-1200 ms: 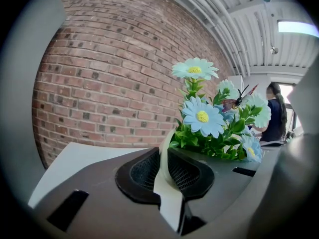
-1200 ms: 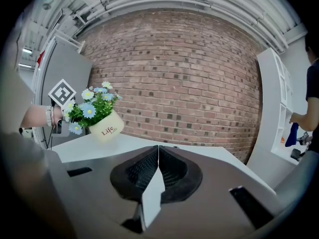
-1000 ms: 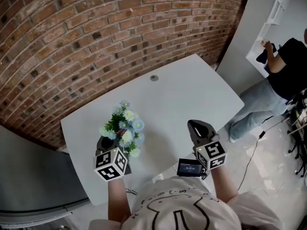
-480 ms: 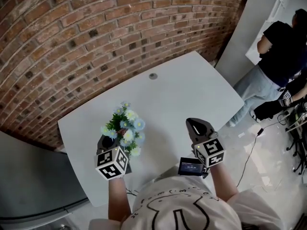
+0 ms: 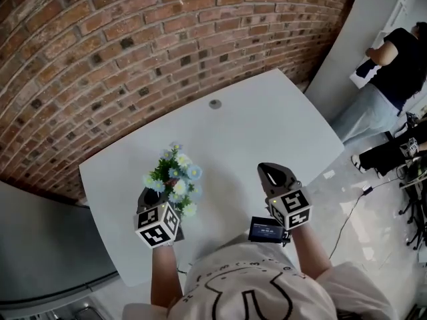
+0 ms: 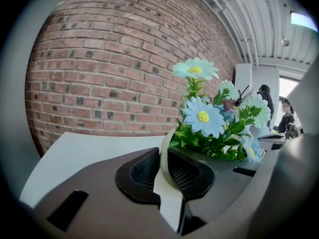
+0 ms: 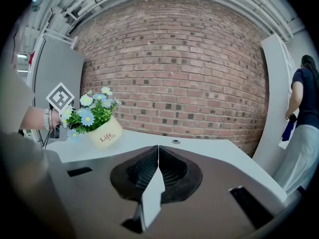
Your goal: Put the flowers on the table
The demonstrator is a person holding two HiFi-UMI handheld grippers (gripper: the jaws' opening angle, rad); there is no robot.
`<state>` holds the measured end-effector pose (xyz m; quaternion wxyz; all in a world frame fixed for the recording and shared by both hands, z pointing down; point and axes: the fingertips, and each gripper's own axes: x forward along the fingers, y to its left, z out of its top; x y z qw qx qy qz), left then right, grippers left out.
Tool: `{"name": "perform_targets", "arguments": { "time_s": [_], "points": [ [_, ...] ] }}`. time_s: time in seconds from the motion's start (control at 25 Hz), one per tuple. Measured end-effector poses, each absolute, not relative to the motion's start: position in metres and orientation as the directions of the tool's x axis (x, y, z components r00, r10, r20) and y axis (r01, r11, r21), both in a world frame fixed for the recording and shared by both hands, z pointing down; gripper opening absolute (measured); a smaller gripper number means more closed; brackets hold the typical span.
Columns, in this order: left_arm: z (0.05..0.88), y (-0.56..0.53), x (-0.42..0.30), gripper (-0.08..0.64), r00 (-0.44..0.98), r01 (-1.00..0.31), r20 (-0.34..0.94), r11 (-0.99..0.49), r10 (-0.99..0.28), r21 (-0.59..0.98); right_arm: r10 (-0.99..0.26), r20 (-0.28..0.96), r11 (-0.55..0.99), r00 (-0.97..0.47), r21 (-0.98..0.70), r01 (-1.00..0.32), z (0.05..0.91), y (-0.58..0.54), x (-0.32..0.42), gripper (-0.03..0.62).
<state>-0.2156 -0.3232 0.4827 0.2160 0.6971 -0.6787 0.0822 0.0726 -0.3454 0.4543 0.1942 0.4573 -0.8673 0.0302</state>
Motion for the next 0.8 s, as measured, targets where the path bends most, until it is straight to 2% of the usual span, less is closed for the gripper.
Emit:
{"name": "perform_targets", "arguments": {
  "time_s": [0.8],
  "points": [
    [0.542, -0.371, -0.220, 0.055, -0.015, -0.981, 0.531, 0.114, -0.847, 0.154, -0.713, 0.454, 0.601, -0.534, 0.003, -0.799, 0.505, -0.429, 0.075, 0.017]
  ]
}}
